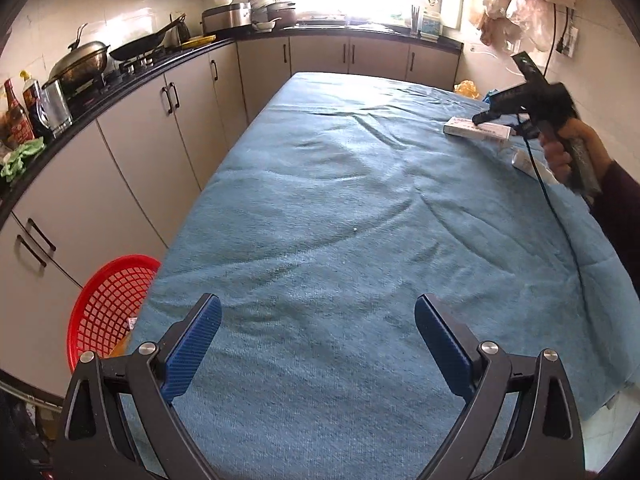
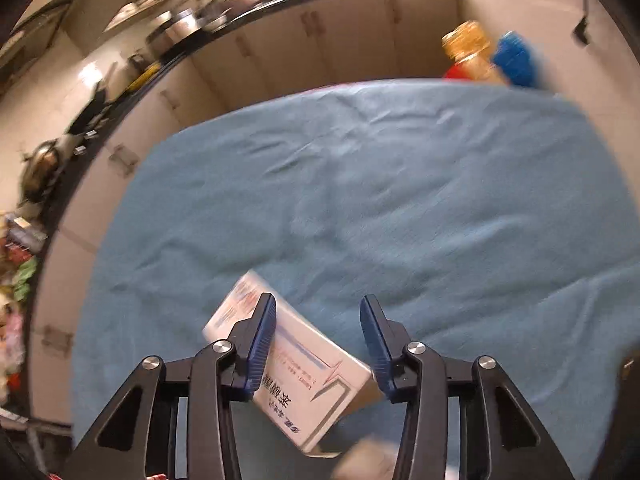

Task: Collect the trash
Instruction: 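Grasp the white medicine box with the left tool while the right tool grasps the white spray bottle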

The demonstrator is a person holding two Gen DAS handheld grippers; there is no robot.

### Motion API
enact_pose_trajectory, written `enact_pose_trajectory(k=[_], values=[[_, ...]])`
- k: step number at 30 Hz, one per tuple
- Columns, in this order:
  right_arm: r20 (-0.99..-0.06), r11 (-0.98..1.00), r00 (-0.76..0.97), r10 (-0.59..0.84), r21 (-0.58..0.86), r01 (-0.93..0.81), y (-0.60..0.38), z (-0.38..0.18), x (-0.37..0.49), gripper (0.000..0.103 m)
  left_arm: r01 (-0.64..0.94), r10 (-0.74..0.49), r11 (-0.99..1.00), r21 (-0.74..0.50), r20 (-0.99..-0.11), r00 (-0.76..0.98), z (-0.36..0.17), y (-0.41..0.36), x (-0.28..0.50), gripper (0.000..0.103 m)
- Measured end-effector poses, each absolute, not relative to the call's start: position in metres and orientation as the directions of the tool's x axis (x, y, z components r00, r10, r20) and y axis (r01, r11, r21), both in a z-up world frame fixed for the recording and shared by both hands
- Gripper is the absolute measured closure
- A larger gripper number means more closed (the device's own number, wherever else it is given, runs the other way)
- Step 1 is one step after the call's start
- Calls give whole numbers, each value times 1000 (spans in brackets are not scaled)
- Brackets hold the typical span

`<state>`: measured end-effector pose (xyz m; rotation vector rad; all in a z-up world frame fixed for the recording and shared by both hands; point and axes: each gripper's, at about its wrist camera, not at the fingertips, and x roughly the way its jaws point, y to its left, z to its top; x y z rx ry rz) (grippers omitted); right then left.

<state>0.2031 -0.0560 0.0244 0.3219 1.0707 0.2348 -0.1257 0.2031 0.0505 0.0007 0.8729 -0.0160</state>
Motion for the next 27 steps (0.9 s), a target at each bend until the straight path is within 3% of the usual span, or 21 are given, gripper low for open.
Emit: enact_pose_trajectory(k=[6,9,12,19,27], values=[[-727,765,268,632,531,-365,4,38,115,55,31,-60,998,-52,-775,629,54,199,-112,6],[-698,781,365,617,482,-398,-11,57,74,42,61,-81,997,-55,-768,635,63,186,-107,6],[-700,893,556,449,348,-284,-46,64,46,28,107,-106,993,-49,-763,637,68,166,-97,6],[-725,974,654,216,204,-96,-99,35,40,27,144,-149,987,-77,-783,604,69,125,-42,6],[-736,972,637,229,201,-117,-103,26,76,27,132,-137,988,-77,-825,548,51,84,27,6]])
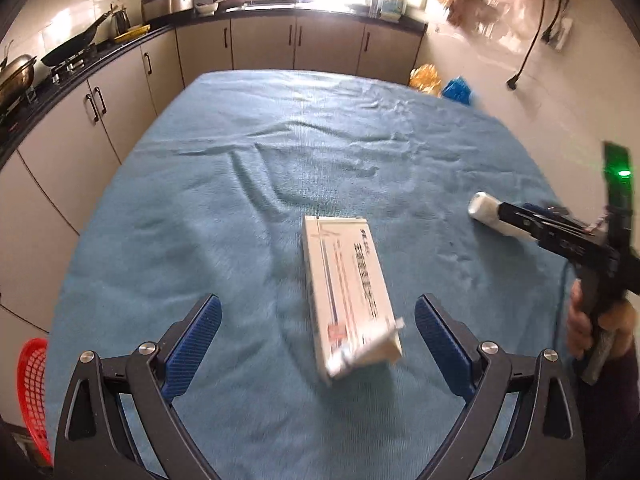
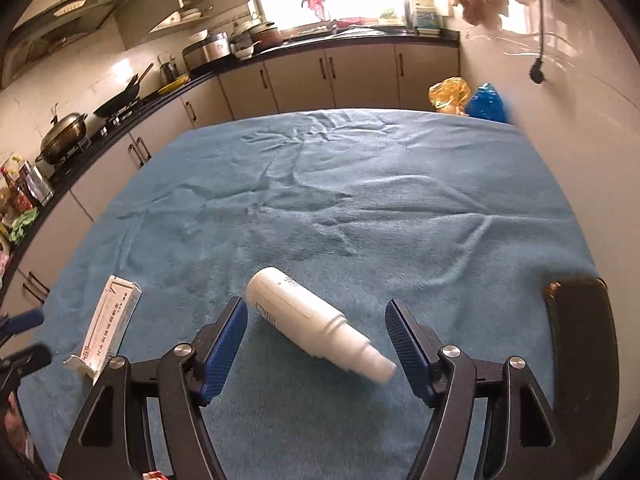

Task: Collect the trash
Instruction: 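Grasp the white medicine box with the left tool while the right tool grasps the white spray bottle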

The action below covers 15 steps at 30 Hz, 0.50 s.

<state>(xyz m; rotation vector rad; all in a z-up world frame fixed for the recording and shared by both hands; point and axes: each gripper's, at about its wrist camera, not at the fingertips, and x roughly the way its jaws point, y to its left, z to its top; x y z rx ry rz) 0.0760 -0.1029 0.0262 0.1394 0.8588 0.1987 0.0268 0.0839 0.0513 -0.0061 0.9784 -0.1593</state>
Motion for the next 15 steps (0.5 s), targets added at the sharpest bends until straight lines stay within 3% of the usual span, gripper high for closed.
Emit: enact_pose_trajectory(k=[6,8,11,12,15], values=[[-766,972,600,229,148,-182,-84,19,86,29,154,-60,988,22,-858,510,20,57,56,6],[-773,971,592,228,135,-198,-80,17,84,46,160,-39,986,46,-870,491,13,51,59,7],[-800,969,553,234,147,-197,-77,11,84,69,178,-72,984,16,-876,477,13,52,53,35],[-806,967,539,245,167,-191,-78,9,83,70,177,-62,984,27,-876,479,15,53,51,52],[-813,959,509,284,229,-169,-85,10,75,70,176,-80,984,2,-886,458,19,61,41,52]])
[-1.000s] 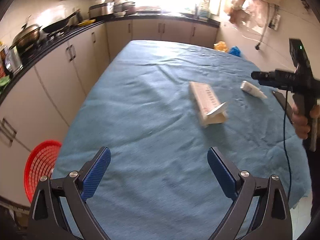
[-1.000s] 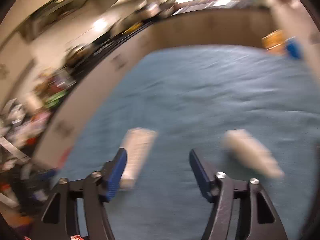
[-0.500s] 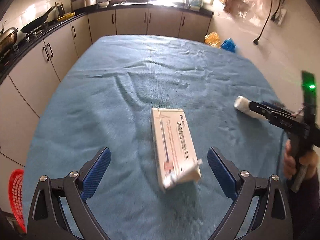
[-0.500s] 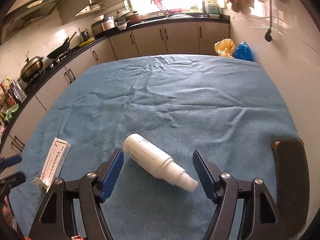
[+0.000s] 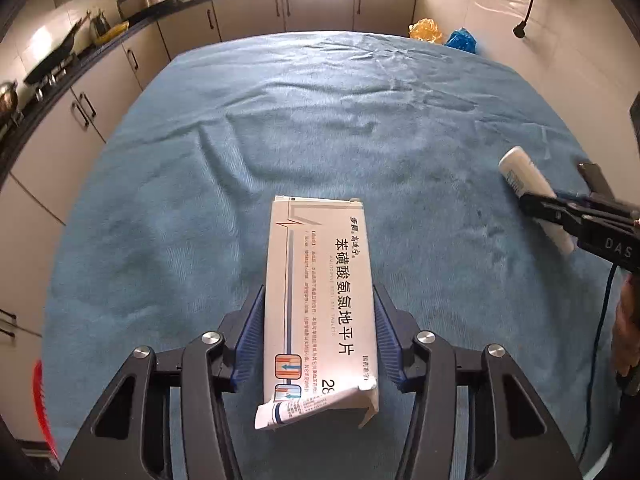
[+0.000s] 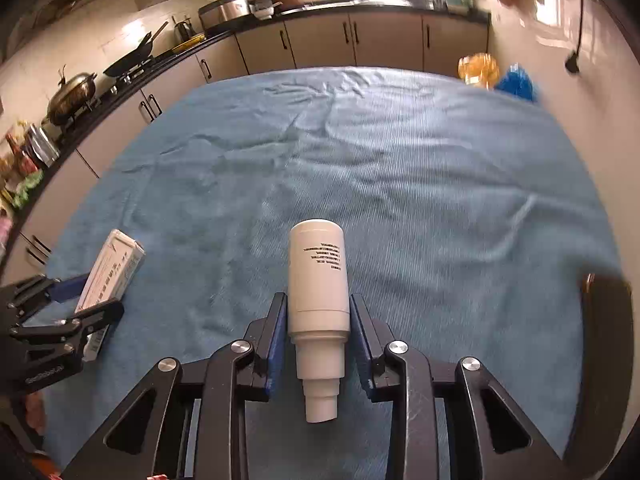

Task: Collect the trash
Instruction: 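Grasp the white medicine box with the left tool while the right tool grasps the white spray bottle, then lift the medicine box and spray bottle and turn toward the red basket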

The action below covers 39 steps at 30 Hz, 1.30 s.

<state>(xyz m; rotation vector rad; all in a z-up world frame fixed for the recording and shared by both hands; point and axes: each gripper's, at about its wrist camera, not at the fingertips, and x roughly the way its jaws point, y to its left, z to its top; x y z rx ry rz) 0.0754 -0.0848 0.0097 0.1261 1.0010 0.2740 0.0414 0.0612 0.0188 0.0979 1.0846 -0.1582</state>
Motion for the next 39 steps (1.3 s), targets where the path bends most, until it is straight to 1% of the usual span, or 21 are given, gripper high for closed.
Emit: enact_pose_trajectory(k=[4,6,9,11,13,16,17,18,21,23,24,25,28,31,33,34,36,38,39], values=[[-810,918,433,395,361,-162,-88,9,50,70,193,-132,980,-53,-897,422,21,79,14,52],[-808,903,404,429,397,-166,-84,8,29,70,194,-149,978,-72,-897,417,20,88,-2,52],[-810,907,409,420,389,-162,-77,7,-3,70,187,-166,978,-91,-884,437,18,99,-19,51],[-812,918,430,395,365,-154,-72,7,-17,68,186,-180,977,-105,-875,449,17,101,-22,49],[-816,936,459,352,319,-151,-66,9,-28,66,173,-214,973,-150,-864,455,17,103,-23,36],[-815,948,484,319,287,-141,-61,10,-34,58,158,-248,968,-195,-842,480,15,105,-26,27],[-812,949,491,315,286,-136,-61,10,-36,56,160,-252,967,-199,-836,488,15,105,-28,25],[-808,949,500,312,286,-130,-61,10,-37,55,165,-252,967,-194,-830,497,14,104,-30,24],[-796,948,519,312,296,-116,-61,10,-39,51,186,-227,971,-151,-825,518,11,96,-36,13],[-790,946,526,314,305,-108,-60,10,-41,47,210,-211,971,-115,-826,523,9,90,-39,9],[-787,944,529,318,311,-105,-59,10,-41,46,219,-213,969,-113,-828,518,8,89,-39,4],[-782,942,533,323,320,-101,-59,10,-41,44,226,-215,968,-111,-830,514,7,88,-39,2],[-760,928,550,347,362,-86,-62,9,-44,38,229,-190,970,-82,-844,502,6,87,-40,2],[-734,903,563,381,427,-54,-71,8,-44,37,222,-193,971,-91,-849,492,7,88,-37,2],[-729,897,565,386,439,-45,-72,8,-45,37,214,-194,972,-98,-848,493,8,89,-33,2],[-732,901,566,378,431,-45,-69,9,-45,37,211,-185,974,-88,-848,497,7,89,-31,2],[-746,920,569,346,389,-49,-63,10,-46,37,206,-135,978,-29,-843,520,4,85,-26,2],[-773,956,576,266,289,-53,-47,12,-48,37,205,-100,979,19,-828,552,1,81,-26,2],[-781,969,582,225,241,-52,-40,11,-49,37,200,-100,980,15,-828,552,1,83,-27,7]])
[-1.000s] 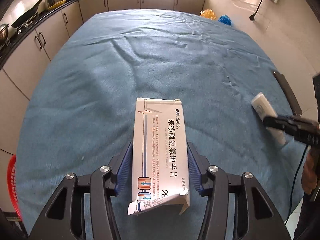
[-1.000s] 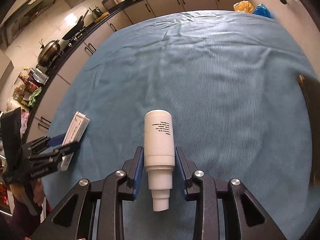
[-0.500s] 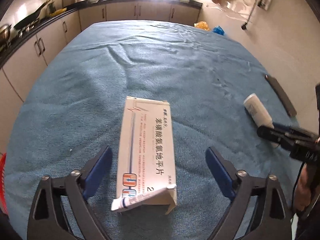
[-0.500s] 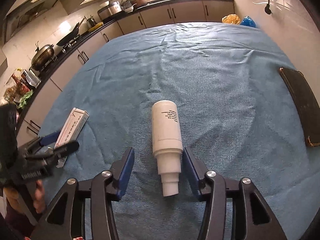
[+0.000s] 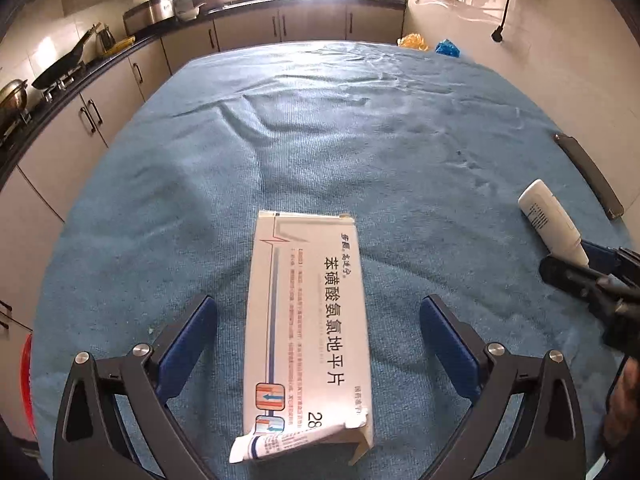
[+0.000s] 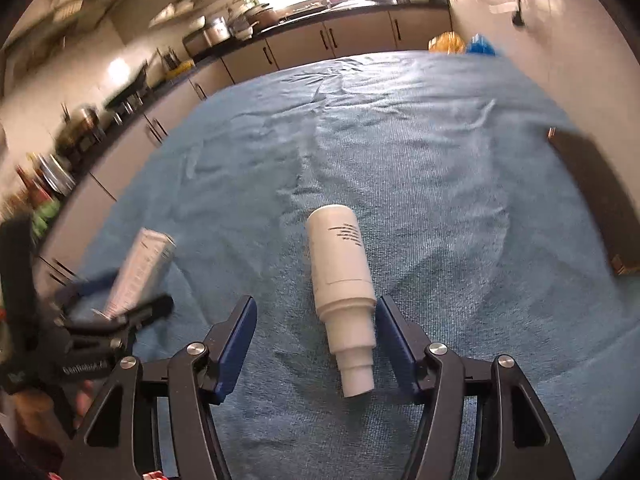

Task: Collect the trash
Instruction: 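Lift the medicine box and spray bottle and turn toward the red basket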

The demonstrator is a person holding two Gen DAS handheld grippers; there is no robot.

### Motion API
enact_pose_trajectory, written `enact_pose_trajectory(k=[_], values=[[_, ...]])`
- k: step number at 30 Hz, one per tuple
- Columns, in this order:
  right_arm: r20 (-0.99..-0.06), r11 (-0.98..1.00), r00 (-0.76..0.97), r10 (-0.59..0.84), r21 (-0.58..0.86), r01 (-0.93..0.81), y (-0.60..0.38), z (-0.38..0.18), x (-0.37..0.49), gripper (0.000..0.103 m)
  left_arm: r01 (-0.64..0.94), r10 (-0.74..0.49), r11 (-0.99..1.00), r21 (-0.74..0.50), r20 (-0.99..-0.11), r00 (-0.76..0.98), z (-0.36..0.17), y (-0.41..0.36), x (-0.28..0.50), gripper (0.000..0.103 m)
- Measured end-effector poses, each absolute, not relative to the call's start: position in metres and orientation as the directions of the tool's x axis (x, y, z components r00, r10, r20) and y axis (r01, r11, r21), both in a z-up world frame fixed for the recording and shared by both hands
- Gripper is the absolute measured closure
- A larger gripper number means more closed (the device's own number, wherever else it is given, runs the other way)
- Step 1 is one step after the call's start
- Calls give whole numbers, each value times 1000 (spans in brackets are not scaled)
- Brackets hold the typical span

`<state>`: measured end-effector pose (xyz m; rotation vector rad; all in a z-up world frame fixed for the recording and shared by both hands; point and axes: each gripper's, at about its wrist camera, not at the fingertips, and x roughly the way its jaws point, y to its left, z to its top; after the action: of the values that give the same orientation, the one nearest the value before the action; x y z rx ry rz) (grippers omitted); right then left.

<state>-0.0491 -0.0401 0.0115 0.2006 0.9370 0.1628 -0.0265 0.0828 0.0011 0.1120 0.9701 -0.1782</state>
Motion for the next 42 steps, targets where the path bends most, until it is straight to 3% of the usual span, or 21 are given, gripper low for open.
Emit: enact_pose_trajectory(k=[2,3,4,5,12,22,27,33,42], values=[[-788,983,592,167,177,-42,-32,10,-50,44,168,-83,986,18,-816,572,6,88,-30,32],[-792,989,596,133,141,-34,-28,10,-51,51,163,-78,986,20,-816,573,8,89,-31,54],[-793,992,598,117,125,-27,-26,11,-51,68,155,-75,988,17,-822,565,10,93,-32,53],[-793,992,598,113,125,-22,-27,11,-51,71,148,-89,989,-7,-825,557,11,97,-34,53],[-788,972,583,196,233,-12,-35,13,-56,71,111,-141,989,-95,-811,567,26,131,-66,53],[-754,954,590,289,279,-110,11,36,-90,71,15,-100,993,-118,-763,638,53,177,-124,53],[-734,938,587,342,304,-166,40,44,-109,71,-32,-59,993,-110,-737,673,60,197,-147,53],[-724,923,575,382,326,-203,68,43,-124,71,-112,72,994,-9,-717,694,59,217,-168,52],[-714,917,576,398,318,-240,100,43,-138,71,-157,122,987,16,-705,698,58,235,-186,52]])
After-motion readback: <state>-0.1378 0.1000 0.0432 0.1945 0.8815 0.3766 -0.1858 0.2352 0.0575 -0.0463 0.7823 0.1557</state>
